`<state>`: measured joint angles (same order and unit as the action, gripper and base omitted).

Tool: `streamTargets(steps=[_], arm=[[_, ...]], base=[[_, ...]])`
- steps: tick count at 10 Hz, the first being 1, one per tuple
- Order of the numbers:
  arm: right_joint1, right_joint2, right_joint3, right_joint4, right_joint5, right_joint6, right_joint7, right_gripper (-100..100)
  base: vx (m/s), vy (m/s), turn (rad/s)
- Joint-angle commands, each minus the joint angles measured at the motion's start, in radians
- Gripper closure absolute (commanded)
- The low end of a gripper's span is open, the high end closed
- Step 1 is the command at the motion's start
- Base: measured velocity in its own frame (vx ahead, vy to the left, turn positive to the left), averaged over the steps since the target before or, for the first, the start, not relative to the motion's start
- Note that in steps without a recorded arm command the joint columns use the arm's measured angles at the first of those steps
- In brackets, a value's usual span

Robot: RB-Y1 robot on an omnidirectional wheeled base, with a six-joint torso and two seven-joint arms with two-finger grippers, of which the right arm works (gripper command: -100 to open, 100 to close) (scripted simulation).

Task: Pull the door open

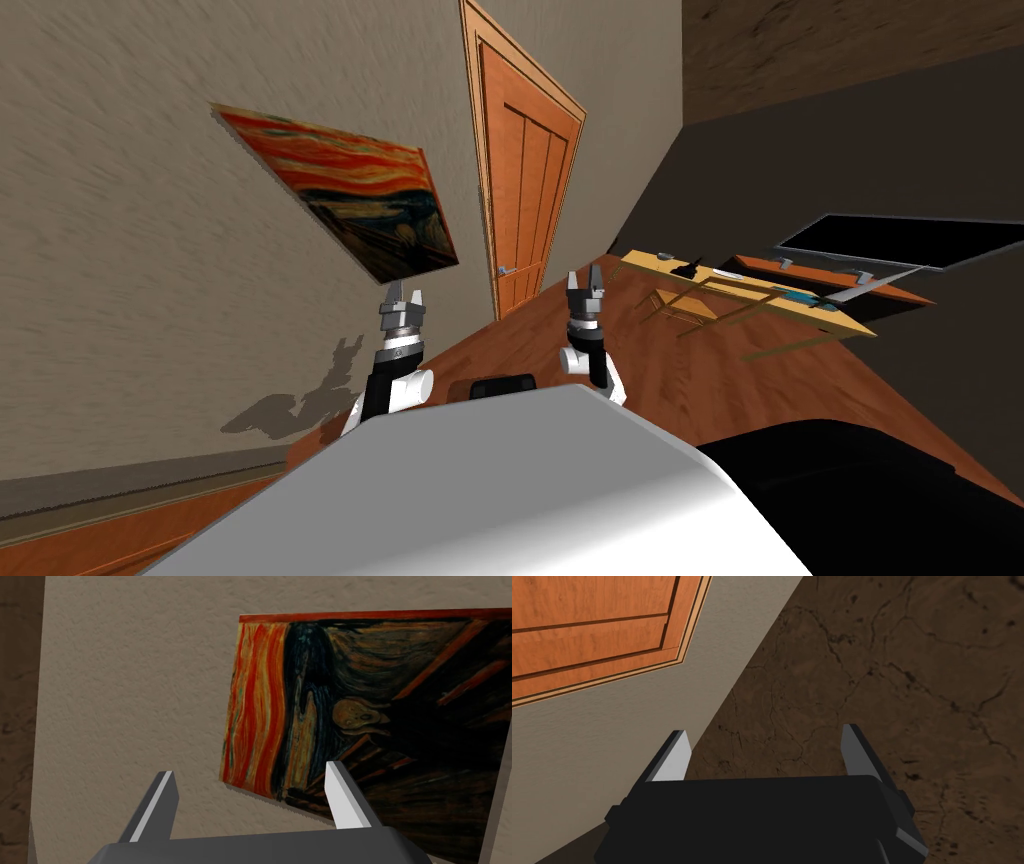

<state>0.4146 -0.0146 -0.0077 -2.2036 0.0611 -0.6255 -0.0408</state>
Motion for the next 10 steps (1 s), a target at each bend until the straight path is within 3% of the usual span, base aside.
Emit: streamTargets(steps=[1,10], arm=[[-0.014,-0.008,0.003,0.038,-0.001,-0.002,-0.003,-100],[-0.083,-0.063,0.001,0.295,-0.024,-0.044,-0.039,-100]], base=[[0.073,-0.030,0.094],[0.077,-0.027,0.118]])
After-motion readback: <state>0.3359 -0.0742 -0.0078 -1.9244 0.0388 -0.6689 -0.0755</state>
